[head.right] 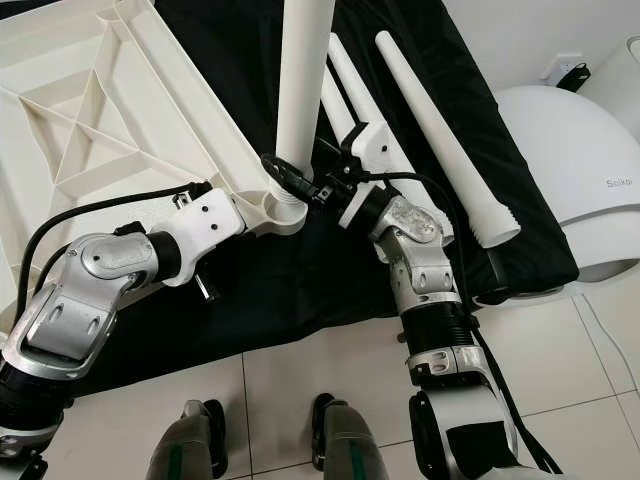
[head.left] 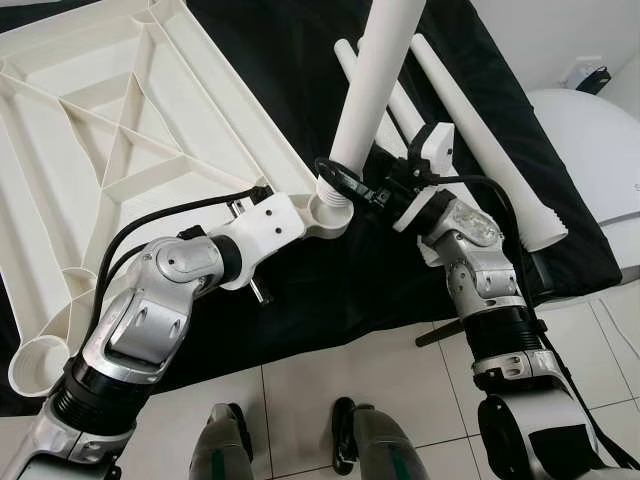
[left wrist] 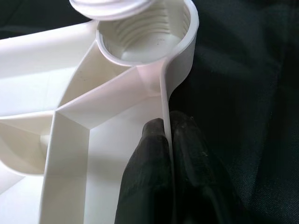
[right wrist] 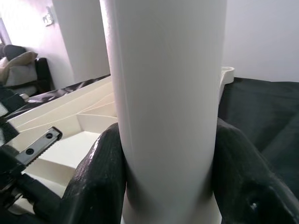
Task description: Building children table
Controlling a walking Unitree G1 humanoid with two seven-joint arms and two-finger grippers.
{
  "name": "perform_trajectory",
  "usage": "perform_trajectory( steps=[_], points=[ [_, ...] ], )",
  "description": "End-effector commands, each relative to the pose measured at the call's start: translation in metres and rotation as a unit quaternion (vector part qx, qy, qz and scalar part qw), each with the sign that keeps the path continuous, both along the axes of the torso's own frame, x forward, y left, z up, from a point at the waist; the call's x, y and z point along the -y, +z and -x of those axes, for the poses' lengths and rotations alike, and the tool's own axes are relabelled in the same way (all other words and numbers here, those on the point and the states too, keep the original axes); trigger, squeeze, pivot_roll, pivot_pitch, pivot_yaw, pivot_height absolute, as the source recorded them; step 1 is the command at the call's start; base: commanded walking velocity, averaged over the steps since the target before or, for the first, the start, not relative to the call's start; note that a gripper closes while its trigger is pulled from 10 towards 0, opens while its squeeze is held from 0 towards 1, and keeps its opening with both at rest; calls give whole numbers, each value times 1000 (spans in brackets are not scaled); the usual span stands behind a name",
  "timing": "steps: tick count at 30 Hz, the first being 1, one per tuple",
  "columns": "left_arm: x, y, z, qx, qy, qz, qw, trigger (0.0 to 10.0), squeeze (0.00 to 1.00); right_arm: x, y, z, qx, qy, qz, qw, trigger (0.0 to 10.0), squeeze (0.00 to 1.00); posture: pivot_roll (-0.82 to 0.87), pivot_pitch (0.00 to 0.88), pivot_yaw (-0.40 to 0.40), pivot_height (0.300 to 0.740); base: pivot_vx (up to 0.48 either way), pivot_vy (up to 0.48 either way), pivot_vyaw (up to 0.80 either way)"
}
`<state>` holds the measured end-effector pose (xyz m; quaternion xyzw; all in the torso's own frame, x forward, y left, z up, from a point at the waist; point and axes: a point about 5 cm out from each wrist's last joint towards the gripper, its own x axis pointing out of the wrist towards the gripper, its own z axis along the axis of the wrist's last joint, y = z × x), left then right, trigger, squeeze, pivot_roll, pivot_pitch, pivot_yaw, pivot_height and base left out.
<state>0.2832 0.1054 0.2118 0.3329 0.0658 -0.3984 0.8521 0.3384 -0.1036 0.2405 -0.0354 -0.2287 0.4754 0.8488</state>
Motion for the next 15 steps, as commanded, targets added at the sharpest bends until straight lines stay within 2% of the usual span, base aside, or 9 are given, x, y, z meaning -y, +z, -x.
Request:
perform_trajectory(
  steps=[1, 15],
  points=[
    [-5, -26, 3, -51, 21, -27, 998, 10000, 0, 0, -5, 0, -10, 11, -13, 1000, 10000, 0, 67, 295, -21, 740, 0, 0, 0],
    [-1, -26, 8, -53, 8, -24, 998, 10000, 0, -2, -14, -1, -17, 42, 18, 999, 10000, 0, 69, 291, -31, 740, 0, 0, 0]
  ],
)
